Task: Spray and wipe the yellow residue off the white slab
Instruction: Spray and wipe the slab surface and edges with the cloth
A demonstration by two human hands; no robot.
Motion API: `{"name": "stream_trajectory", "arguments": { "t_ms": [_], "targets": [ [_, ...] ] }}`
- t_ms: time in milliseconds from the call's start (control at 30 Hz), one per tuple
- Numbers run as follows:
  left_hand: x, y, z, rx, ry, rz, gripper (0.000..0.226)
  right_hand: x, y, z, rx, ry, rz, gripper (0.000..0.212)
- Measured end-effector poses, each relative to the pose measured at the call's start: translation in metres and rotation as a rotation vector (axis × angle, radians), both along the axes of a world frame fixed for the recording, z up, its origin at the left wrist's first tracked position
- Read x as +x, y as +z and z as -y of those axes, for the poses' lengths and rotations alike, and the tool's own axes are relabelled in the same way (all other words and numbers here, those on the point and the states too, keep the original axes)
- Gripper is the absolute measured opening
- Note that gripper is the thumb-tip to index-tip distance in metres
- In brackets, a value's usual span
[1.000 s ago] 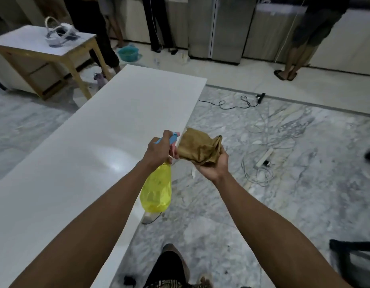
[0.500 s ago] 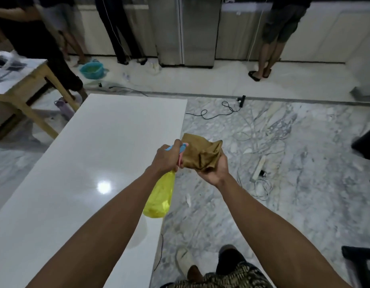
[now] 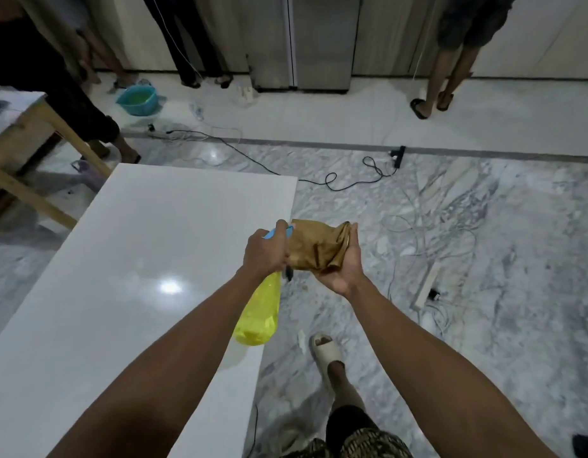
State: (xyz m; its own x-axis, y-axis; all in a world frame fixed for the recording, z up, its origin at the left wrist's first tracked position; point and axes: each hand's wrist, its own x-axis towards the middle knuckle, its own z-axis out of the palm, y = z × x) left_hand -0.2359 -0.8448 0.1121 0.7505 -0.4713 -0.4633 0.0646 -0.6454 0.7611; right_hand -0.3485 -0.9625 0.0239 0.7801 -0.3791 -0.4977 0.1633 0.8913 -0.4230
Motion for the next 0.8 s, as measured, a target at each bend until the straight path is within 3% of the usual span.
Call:
{"name": "stream_trajectory", "arguments": {
  "t_ms": [67, 200, 267, 333, 367, 500, 567, 600, 667, 733, 800],
  "targets": [
    [0.025, -0.006, 0.035, -0.015, 0.041, -0.038, 0.052, 0.025, -0.007, 0.035, -0.044, 0.039, -0.050, 0.096],
    [0.072, -0.014, 0.100, -0.018, 0.038, -0.037, 0.048, 0.071, -0.030, 0.098, -0.149, 0.081, -0.208, 0.057],
    [0.092, -0.022, 0.128, -0.012, 0.056, -0.044, 0.046, 0.097, -0.043, 0.127, -0.181, 0.079, -0.292, 0.056],
    [0.111, -0.033, 0.146, 0.010, 0.063, -0.044, 0.045, 0.127, -0.057, 0.149, -0.275, 0.077, -0.395, 0.069],
    [0.119, -0.038, 0.151, 0.022, 0.067, -0.049, 0.043, 0.142, -0.060, 0.157, -0.346, 0.072, -0.455, 0.074],
    [0.150, -0.058, 0.165, 0.035, 0.149, -0.060, 0.038, 0.203, -0.078, 0.173, -0.737, -0.037, -0.645, 0.054],
    [0.169, -0.067, 0.165, 0.033, 0.182, -0.036, 0.034, 0.233, -0.090, 0.174, -1.008, -0.066, -0.695, 0.060],
    [0.177, -0.070, 0.163, 0.033, 0.203, -0.024, 0.035, 0.246, -0.097, 0.170, -1.152, 0.055, -0.732, 0.076],
    [0.189, -0.075, 0.157, 0.047, 0.226, -0.002, 0.042, 0.266, -0.116, 0.152, -1.310, 0.511, -0.788, 0.102],
    [0.197, -0.076, 0.152, 0.057, 0.207, 0.020, 0.044, 0.274, -0.134, 0.137, -1.399, 0.624, -0.777, 0.084],
    [0.204, -0.077, 0.150, 0.063, 0.193, 0.024, 0.049, 0.277, -0.141, 0.134, -1.511, 0.403, -0.801, 0.063]
  ]
}}
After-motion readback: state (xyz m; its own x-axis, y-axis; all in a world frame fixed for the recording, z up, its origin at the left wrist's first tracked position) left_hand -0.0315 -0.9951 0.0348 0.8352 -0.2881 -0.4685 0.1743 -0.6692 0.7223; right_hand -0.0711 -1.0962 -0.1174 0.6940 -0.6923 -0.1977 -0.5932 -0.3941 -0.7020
